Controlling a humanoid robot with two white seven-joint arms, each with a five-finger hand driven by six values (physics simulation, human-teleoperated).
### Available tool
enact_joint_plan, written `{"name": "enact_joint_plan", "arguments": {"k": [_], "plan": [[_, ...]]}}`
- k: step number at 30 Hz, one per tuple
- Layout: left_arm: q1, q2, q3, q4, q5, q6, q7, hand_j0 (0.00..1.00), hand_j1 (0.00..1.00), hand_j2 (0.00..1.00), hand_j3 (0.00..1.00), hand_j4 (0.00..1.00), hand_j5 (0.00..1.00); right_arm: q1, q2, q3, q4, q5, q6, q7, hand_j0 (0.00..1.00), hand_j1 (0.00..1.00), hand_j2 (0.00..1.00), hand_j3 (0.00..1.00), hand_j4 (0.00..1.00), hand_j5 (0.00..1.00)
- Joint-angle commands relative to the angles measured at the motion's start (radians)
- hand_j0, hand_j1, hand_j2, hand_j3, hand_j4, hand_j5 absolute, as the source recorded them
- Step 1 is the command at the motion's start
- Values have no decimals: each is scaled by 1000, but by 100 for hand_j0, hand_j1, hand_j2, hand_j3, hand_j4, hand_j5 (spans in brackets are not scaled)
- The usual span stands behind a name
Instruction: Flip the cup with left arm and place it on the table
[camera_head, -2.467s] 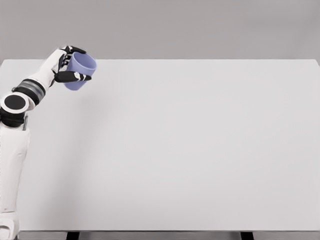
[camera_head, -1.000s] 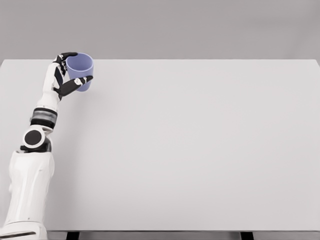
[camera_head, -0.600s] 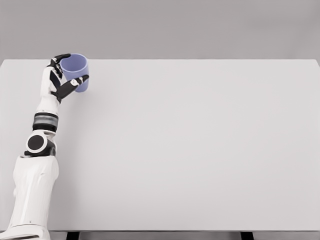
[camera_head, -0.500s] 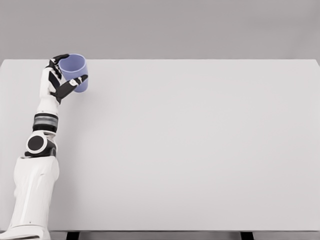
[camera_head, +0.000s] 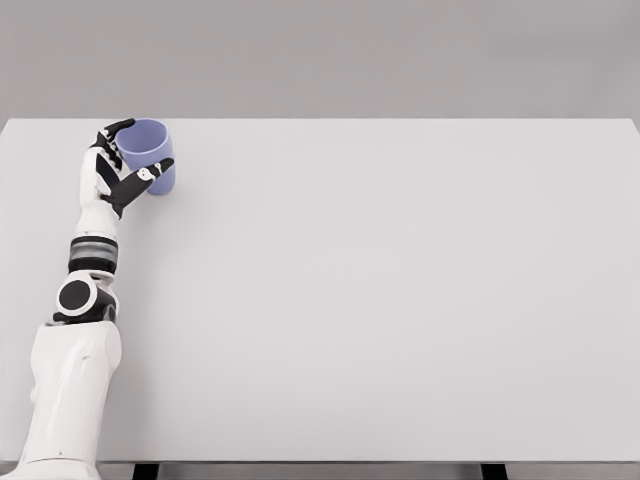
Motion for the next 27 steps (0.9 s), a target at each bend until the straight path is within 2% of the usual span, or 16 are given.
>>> {"name": "enact_joint_plan", "arguments": {"k": [1,7,15,27], "plan": [[0,0,0,-1,0,0,-2,63,63,63,63,63,63,0,0,1,0,0,-1,0,100,100,100,100,100,100],[3,0,-2,-1,0,-2,-2,64,64,64,64,64,64,0,0,-1,0,0,1,0,100,100,100,100,100,100],[9,0,-2,-1,-4,-2,-2,81,81,81,81,81,81,0,0,-1,0,0,-1,0,100,100,100,100,100,100],[8,2,-2,-2,-6,-2,-2,85,85,85,85,85,85,-2,0,-1,0,0,-1,0,100,100,100,100,100,100]]}}
